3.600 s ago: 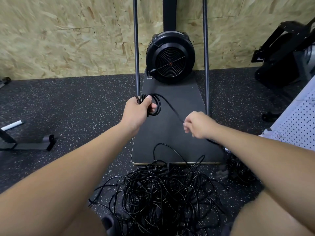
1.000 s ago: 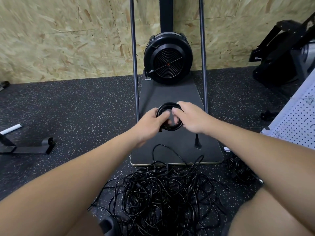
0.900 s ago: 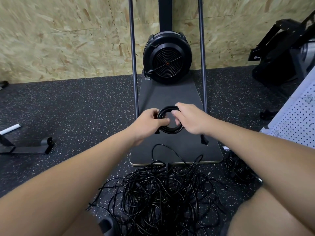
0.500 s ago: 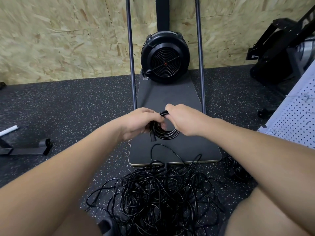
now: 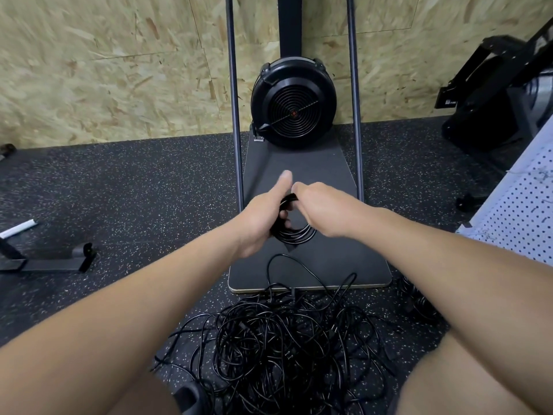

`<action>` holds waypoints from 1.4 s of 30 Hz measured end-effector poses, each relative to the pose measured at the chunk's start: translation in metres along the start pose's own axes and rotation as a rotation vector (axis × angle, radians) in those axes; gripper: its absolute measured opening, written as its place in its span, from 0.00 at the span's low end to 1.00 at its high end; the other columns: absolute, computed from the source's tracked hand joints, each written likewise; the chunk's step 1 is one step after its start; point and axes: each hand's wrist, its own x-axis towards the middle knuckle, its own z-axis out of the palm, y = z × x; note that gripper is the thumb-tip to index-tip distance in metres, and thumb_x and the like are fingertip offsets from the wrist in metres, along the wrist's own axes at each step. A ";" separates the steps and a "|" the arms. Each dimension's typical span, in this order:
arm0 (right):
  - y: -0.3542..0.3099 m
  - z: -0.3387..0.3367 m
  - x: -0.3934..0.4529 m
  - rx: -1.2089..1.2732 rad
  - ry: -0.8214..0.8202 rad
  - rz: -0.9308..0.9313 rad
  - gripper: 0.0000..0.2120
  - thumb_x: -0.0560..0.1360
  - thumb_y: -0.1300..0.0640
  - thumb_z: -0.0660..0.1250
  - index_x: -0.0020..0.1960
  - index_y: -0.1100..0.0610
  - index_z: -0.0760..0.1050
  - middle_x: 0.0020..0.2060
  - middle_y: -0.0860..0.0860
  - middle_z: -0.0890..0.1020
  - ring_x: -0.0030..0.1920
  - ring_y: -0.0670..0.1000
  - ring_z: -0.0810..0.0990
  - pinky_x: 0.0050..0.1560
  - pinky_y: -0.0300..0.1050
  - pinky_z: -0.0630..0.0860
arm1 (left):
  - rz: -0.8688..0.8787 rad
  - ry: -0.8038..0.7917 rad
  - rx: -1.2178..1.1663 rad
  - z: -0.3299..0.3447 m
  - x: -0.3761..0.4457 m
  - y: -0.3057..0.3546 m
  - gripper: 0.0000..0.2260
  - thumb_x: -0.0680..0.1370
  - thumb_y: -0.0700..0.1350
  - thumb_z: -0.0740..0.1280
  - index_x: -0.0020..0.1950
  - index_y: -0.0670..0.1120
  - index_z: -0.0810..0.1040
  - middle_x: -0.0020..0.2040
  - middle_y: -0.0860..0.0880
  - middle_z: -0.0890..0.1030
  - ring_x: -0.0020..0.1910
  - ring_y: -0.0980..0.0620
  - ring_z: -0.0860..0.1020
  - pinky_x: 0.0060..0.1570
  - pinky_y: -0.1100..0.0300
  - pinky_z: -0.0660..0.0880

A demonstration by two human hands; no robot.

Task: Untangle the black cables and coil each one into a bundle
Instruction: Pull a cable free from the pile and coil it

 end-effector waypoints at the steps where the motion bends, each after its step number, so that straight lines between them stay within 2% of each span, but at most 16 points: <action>1: -0.002 -0.001 0.000 0.039 0.000 0.000 0.05 0.88 0.57 0.61 0.55 0.58 0.69 0.43 0.55 0.78 0.37 0.58 0.78 0.38 0.58 0.75 | 0.049 0.097 0.080 0.003 0.004 -0.003 0.30 0.84 0.72 0.58 0.46 0.48 0.83 0.33 0.54 0.78 0.36 0.49 0.75 0.45 0.52 0.74; 3: -0.006 -0.001 -0.001 0.168 -0.004 0.002 0.10 0.89 0.53 0.61 0.53 0.58 0.70 0.43 0.55 0.80 0.39 0.59 0.79 0.41 0.59 0.77 | 0.163 0.255 0.217 0.004 0.011 -0.011 0.32 0.84 0.72 0.53 0.38 0.47 0.78 0.31 0.53 0.75 0.34 0.47 0.73 0.43 0.51 0.71; 6: -0.006 0.000 -0.004 0.347 0.001 0.014 0.15 0.88 0.45 0.62 0.52 0.56 0.75 0.43 0.51 0.85 0.44 0.56 0.82 0.50 0.60 0.80 | 0.250 0.311 0.323 0.000 0.013 -0.015 0.29 0.89 0.63 0.54 0.34 0.48 0.67 0.28 0.53 0.69 0.30 0.50 0.66 0.35 0.55 0.64; 9: 0.001 -0.003 -0.006 0.568 -0.029 0.015 0.17 0.83 0.37 0.67 0.59 0.50 0.79 0.47 0.49 0.88 0.44 0.52 0.84 0.50 0.54 0.81 | 0.305 0.330 0.404 -0.010 0.018 -0.013 0.28 0.90 0.60 0.55 0.36 0.44 0.66 0.30 0.49 0.67 0.31 0.48 0.64 0.35 0.52 0.62; 11: 0.010 -0.005 -0.007 0.703 -0.050 0.030 0.15 0.85 0.41 0.68 0.64 0.50 0.80 0.50 0.49 0.88 0.42 0.47 0.83 0.49 0.50 0.82 | 0.309 0.342 0.402 -0.017 0.021 -0.013 0.30 0.89 0.60 0.56 0.36 0.40 0.68 0.30 0.47 0.69 0.32 0.48 0.66 0.36 0.51 0.65; 13: 0.021 -0.008 -0.009 0.607 -0.062 -0.008 0.10 0.86 0.48 0.68 0.56 0.52 0.84 0.46 0.50 0.88 0.41 0.46 0.83 0.49 0.50 0.83 | 0.306 0.362 0.425 -0.023 0.023 -0.013 0.32 0.89 0.59 0.56 0.39 0.33 0.70 0.30 0.46 0.69 0.31 0.48 0.67 0.36 0.52 0.66; 16: 0.032 -0.009 -0.011 0.333 -0.157 -0.043 0.12 0.84 0.46 0.70 0.45 0.50 0.82 0.40 0.48 0.85 0.40 0.51 0.82 0.48 0.56 0.82 | 0.326 0.385 0.477 -0.030 0.025 -0.012 0.33 0.89 0.60 0.56 0.39 0.32 0.66 0.32 0.44 0.66 0.32 0.48 0.65 0.36 0.51 0.64; 19: 0.035 -0.010 -0.011 0.141 -0.123 -0.034 0.12 0.84 0.47 0.70 0.45 0.52 0.80 0.41 0.50 0.84 0.43 0.56 0.81 0.51 0.57 0.82 | 0.322 0.378 0.491 -0.028 0.026 -0.014 0.32 0.88 0.62 0.57 0.38 0.36 0.63 0.32 0.45 0.65 0.32 0.49 0.65 0.36 0.51 0.64; 23: 0.032 -0.019 -0.005 -0.110 0.039 0.073 0.11 0.89 0.48 0.62 0.51 0.53 0.73 0.47 0.54 0.80 0.43 0.60 0.78 0.43 0.54 0.77 | 0.345 0.315 0.429 -0.018 0.024 -0.013 0.35 0.86 0.66 0.57 0.39 0.34 0.67 0.31 0.44 0.68 0.32 0.49 0.68 0.37 0.51 0.67; 25: 0.028 -0.021 0.000 -0.217 0.106 0.083 0.11 0.90 0.49 0.58 0.55 0.54 0.72 0.43 0.54 0.76 0.43 0.61 0.75 0.41 0.53 0.71 | 0.360 0.293 0.391 -0.014 0.021 -0.010 0.36 0.85 0.67 0.58 0.39 0.34 0.68 0.32 0.45 0.69 0.31 0.49 0.69 0.36 0.51 0.67; 28: 0.017 -0.018 0.001 -0.251 0.125 0.107 0.13 0.91 0.50 0.57 0.51 0.56 0.67 0.36 0.52 0.67 0.42 0.62 0.73 0.41 0.53 0.69 | 0.388 0.290 0.373 -0.015 0.018 -0.005 0.35 0.86 0.66 0.58 0.39 0.33 0.68 0.31 0.45 0.71 0.31 0.49 0.70 0.36 0.51 0.68; 31: 0.014 -0.007 0.004 0.006 0.185 0.175 0.14 0.90 0.52 0.60 0.49 0.59 0.72 0.39 0.54 0.77 0.41 0.62 0.79 0.42 0.55 0.78 | 0.411 0.303 0.373 -0.018 0.016 -0.002 0.31 0.87 0.63 0.58 0.35 0.39 0.68 0.32 0.45 0.72 0.31 0.48 0.71 0.37 0.50 0.69; 34: 0.012 -0.004 0.009 0.534 0.274 0.274 0.13 0.87 0.58 0.64 0.46 0.58 0.81 0.37 0.52 0.88 0.35 0.53 0.88 0.41 0.51 0.87 | 0.411 0.314 0.388 -0.017 0.016 0.001 0.29 0.88 0.60 0.58 0.30 0.48 0.72 0.32 0.46 0.78 0.32 0.46 0.75 0.39 0.49 0.72; 37: 0.007 -0.008 0.010 0.897 0.303 0.339 0.10 0.86 0.63 0.66 0.48 0.65 0.82 0.38 0.58 0.89 0.37 0.56 0.90 0.41 0.51 0.88 | 0.416 0.307 0.411 -0.018 0.012 0.009 0.28 0.88 0.59 0.57 0.29 0.51 0.73 0.32 0.46 0.77 0.31 0.43 0.76 0.38 0.48 0.74; 39: 0.007 -0.009 0.010 1.072 0.287 0.361 0.09 0.87 0.64 0.66 0.52 0.68 0.81 0.42 0.62 0.89 0.40 0.59 0.91 0.44 0.51 0.89 | 0.463 0.281 0.463 -0.018 0.008 0.014 0.25 0.89 0.53 0.56 0.32 0.49 0.72 0.31 0.46 0.75 0.31 0.39 0.76 0.37 0.44 0.75; 42: 0.009 -0.010 0.008 1.230 0.246 0.363 0.10 0.87 0.65 0.66 0.56 0.72 0.80 0.43 0.63 0.89 0.42 0.59 0.91 0.45 0.48 0.88 | 0.519 0.254 0.530 -0.015 0.003 0.017 0.22 0.90 0.45 0.56 0.35 0.47 0.64 0.31 0.47 0.68 0.32 0.45 0.67 0.37 0.38 0.71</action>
